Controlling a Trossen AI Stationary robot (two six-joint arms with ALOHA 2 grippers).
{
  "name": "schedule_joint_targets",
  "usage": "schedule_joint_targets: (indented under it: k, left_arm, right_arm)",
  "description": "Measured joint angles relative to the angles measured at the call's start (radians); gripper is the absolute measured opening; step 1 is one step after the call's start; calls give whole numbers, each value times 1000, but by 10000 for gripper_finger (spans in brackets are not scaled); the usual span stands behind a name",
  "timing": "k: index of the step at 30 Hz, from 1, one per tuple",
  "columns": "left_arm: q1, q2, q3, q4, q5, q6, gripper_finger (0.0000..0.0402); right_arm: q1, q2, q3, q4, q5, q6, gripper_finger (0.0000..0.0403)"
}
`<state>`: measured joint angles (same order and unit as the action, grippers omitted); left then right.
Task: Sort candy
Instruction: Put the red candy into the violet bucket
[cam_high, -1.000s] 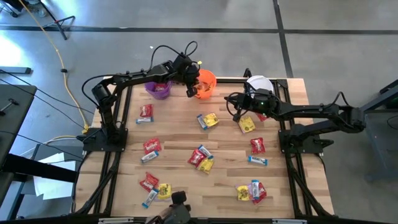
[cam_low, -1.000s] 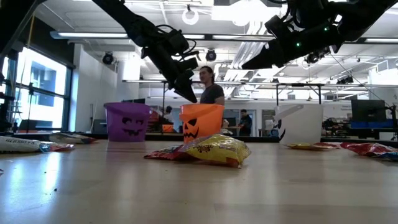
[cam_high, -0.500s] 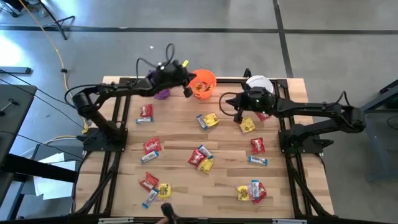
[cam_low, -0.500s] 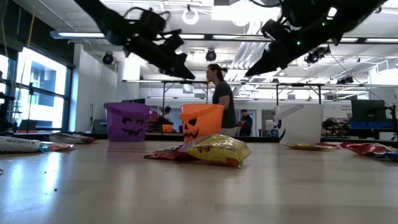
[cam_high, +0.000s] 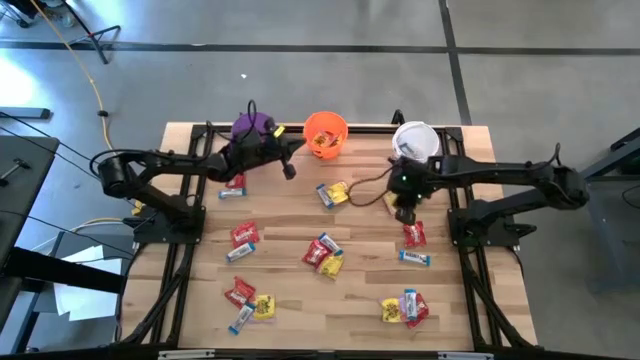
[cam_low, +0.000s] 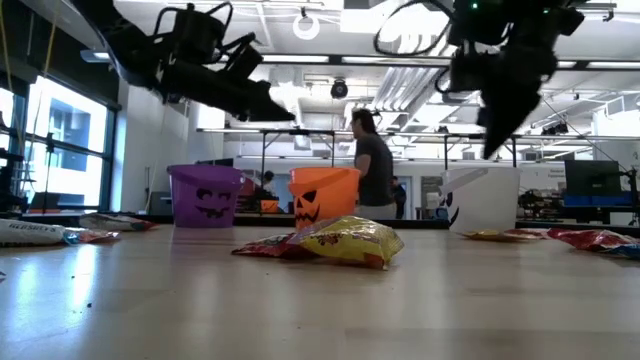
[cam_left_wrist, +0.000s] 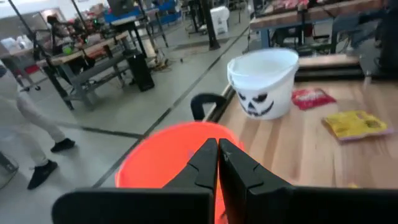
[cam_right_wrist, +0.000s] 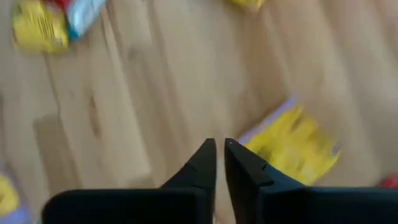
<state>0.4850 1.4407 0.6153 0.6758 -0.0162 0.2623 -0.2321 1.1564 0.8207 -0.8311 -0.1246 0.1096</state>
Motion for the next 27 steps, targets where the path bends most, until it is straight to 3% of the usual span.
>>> schedule_joint_targets:
  k: [8, 11, 22, 27]
  left_arm:
    - [-11, 1, -40, 13, 0, -27, 0]
    - [-15, 1, -54, 24, 0, -43, 0]
    - [-36, 1, -68, 33, 0, -51, 0]
    - [-38, 1, -68, 33, 0, -52, 0]
  right_arm:
    - [102, 55, 0, -164, -2, 179, 158]
    - [123, 97, -29, -146, 0, 230, 186]
    - [181, 180, -242, 150, 7, 330, 193]
    - [181, 177, -267, 166, 58, 349, 171]
